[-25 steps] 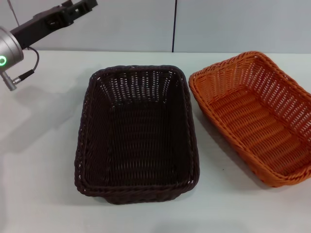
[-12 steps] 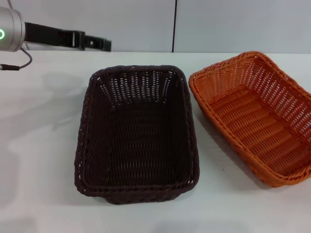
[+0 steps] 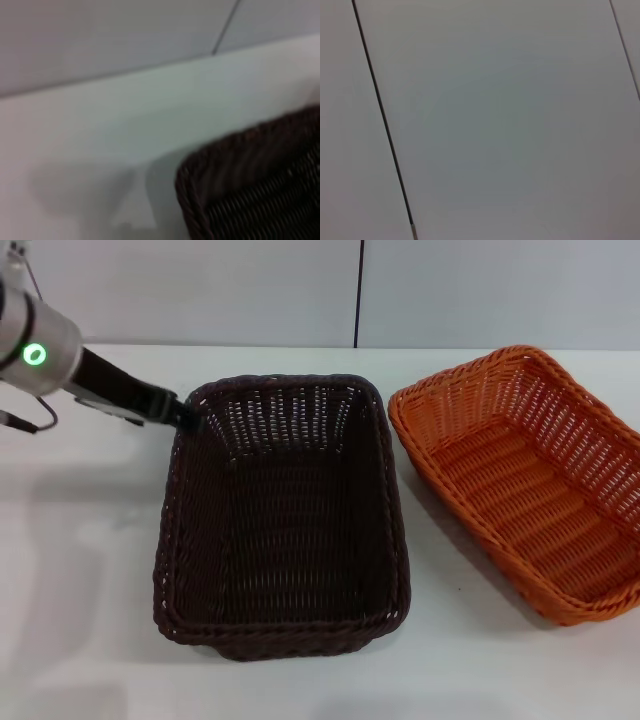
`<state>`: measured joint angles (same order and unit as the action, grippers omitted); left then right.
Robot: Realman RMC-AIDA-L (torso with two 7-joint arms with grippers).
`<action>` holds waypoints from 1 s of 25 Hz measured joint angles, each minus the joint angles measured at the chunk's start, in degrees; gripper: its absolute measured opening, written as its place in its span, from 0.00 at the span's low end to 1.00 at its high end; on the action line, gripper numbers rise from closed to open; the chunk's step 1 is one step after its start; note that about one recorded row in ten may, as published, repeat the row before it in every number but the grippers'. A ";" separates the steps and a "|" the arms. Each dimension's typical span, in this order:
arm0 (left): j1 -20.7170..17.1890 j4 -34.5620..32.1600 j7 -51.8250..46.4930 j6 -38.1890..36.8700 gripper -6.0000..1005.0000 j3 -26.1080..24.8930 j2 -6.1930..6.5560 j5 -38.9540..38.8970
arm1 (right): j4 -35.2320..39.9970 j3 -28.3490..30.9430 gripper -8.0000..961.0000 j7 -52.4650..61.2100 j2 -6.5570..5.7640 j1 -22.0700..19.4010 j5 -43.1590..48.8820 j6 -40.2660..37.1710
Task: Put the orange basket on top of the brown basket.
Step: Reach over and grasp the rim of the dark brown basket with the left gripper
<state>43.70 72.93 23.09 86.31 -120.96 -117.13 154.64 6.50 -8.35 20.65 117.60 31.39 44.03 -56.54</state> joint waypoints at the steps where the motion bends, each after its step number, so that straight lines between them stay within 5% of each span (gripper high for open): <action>1: 0.31 -0.13 -0.20 0.77 0.86 0.36 -0.37 0.49 | 0.00 0.00 0.87 0.01 -0.03 -0.01 0.00 0.01; 25: 1.07 -10.36 -3.13 -3.59 0.85 2.51 -0.53 3.40 | -0.06 -0.07 0.87 0.35 -0.37 0.32 0.00 0.89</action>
<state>44.77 62.57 19.96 82.72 -118.45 -117.66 158.04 6.44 -8.42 21.01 117.22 31.71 44.03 -55.66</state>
